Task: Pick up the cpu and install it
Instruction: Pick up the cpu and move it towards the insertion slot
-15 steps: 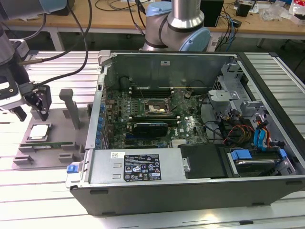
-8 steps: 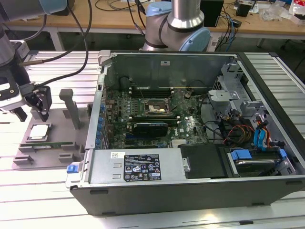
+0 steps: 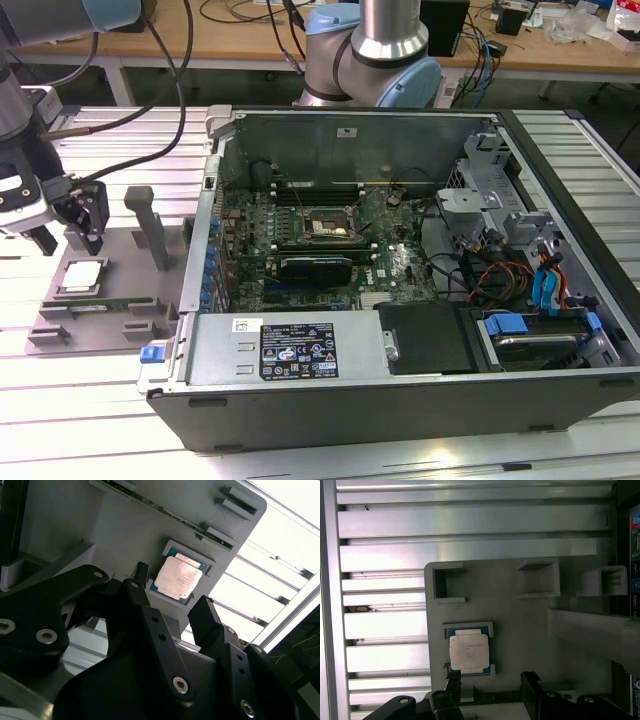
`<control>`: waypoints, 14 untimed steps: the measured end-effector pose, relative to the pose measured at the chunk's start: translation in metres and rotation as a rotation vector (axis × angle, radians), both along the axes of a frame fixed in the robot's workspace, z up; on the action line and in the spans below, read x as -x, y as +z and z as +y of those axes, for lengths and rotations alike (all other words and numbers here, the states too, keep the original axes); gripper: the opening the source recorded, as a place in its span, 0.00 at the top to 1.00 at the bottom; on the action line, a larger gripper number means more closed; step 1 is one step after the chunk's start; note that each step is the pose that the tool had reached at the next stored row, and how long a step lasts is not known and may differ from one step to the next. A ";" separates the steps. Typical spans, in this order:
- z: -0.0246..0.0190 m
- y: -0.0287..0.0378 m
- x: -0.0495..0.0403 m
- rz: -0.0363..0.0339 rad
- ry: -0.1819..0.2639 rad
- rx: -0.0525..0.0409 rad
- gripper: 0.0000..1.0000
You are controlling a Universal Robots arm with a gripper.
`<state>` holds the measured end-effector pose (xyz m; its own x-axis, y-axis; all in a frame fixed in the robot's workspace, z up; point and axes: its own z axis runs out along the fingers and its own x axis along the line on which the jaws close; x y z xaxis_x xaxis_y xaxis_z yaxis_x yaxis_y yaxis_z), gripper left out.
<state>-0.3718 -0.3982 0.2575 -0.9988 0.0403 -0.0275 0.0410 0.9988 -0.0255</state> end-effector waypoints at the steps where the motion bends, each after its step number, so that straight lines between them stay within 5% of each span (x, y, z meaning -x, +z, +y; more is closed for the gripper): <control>1: 0.0000 -0.0001 0.0000 0.0000 0.000 0.0000 0.40; 14: 0.0002 -0.0098 0.0054 -0.0003 0.038 0.0013 0.40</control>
<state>-0.3772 -0.3980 0.2477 -0.9996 0.0022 -0.0278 0.0030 0.9996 -0.0268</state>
